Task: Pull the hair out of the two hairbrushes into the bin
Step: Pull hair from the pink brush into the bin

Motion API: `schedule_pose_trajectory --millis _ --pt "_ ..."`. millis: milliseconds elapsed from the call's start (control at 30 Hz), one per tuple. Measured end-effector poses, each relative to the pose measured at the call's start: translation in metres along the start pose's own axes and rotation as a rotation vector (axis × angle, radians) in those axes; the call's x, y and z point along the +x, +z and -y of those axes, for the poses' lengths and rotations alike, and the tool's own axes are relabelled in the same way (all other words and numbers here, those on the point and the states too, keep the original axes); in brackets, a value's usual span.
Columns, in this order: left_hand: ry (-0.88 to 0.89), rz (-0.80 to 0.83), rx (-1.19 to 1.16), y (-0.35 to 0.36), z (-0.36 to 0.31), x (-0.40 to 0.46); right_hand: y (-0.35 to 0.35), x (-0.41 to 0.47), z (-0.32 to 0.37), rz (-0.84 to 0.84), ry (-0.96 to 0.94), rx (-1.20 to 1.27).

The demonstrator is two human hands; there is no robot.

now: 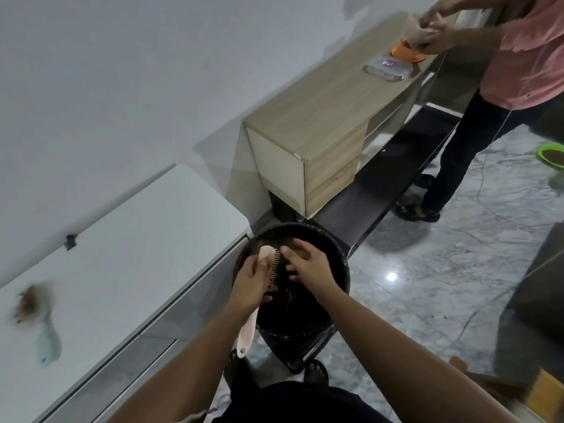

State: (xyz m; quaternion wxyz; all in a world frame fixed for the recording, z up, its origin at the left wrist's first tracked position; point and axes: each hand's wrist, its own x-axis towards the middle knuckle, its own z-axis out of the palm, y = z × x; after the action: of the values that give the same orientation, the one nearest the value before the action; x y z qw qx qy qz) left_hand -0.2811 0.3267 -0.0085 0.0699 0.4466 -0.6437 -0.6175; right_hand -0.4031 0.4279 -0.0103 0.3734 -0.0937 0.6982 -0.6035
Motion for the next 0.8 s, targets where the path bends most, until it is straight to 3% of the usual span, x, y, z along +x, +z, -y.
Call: schedule_pose_trajectory --millis 100,267,400,567,633,733,800 --pt "0.038 0.019 0.027 0.010 -0.001 -0.004 0.010 0.004 0.009 -0.051 -0.114 -0.110" --pt "0.081 -0.074 0.082 0.001 -0.001 -0.007 -0.020 0.017 -0.012 -0.149 0.065 -0.089" --pt "0.046 -0.166 -0.012 0.003 0.003 -0.001 -0.029 0.023 -0.027 -0.255 0.229 0.039" --pt "0.090 -0.307 -0.053 -0.015 0.000 -0.001 -0.058 0.025 -0.041 -0.480 0.386 0.119" --pt "0.085 -0.254 0.013 -0.022 -0.001 0.000 -0.056 0.022 -0.035 -0.394 0.331 0.046" --pt "0.083 -0.133 0.110 -0.015 0.002 0.001 -0.021 0.009 -0.004 -0.084 0.096 0.022" --pt "0.156 -0.045 0.223 -0.004 0.006 0.001 0.004 0.005 0.009 0.035 -0.044 -0.026"
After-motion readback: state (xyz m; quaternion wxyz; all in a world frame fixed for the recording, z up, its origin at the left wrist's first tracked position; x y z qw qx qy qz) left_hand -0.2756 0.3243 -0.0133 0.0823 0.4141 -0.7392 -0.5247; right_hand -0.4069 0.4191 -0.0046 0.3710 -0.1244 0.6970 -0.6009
